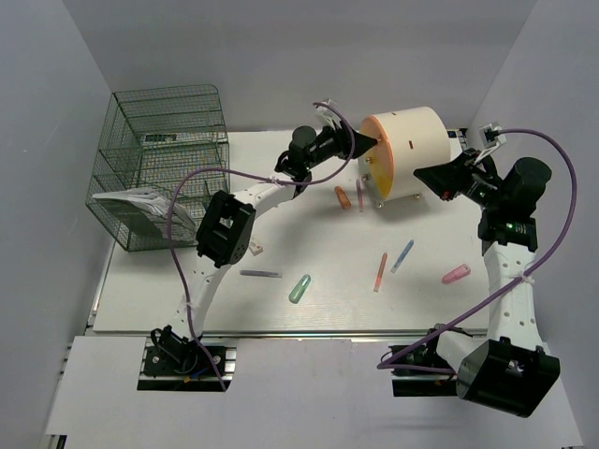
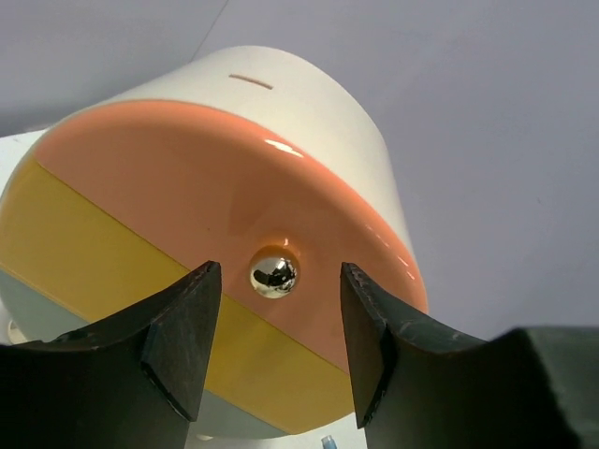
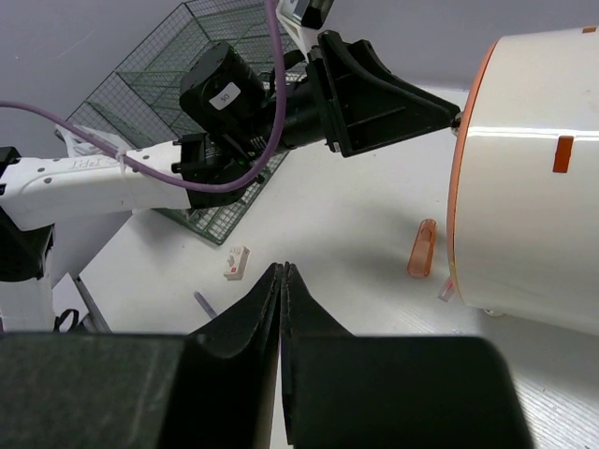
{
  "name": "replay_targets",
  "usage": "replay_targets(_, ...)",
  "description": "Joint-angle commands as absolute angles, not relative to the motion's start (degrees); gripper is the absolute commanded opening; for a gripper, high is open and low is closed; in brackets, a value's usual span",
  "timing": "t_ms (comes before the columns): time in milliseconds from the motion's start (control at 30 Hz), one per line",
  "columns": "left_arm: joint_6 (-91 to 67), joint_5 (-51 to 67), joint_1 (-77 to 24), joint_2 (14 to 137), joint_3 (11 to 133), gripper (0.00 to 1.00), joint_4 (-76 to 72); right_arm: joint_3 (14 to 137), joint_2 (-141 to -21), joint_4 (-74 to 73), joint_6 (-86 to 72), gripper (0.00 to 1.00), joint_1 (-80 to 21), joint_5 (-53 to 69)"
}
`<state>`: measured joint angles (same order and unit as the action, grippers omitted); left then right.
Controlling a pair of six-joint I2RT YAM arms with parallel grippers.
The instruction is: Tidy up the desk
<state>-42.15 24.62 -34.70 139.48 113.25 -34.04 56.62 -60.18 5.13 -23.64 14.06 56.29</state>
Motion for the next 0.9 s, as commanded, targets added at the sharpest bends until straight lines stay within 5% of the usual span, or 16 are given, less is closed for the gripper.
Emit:
replay_targets(0, -43.0, 23.1, -35.9, 139.2, 115.8, 0.63, -33.8, 56.3, -58.7, 8.5, -24.2, 0.05, 14.4, 57.7)
replay_targets(433, -44.4, 22.1, -36.4, 141.6, 119.1, 0.59, -33.0, 55.7, -57.8, 9.0, -24.6, 0.05, 14.5, 58.0)
replay_targets(867, -45.1, 22.9, -36.4, 137.6, 110.5, 0.29, -36.5, 54.6, -57.5, 10.5, -25.5, 0.05, 14.5, 58.2)
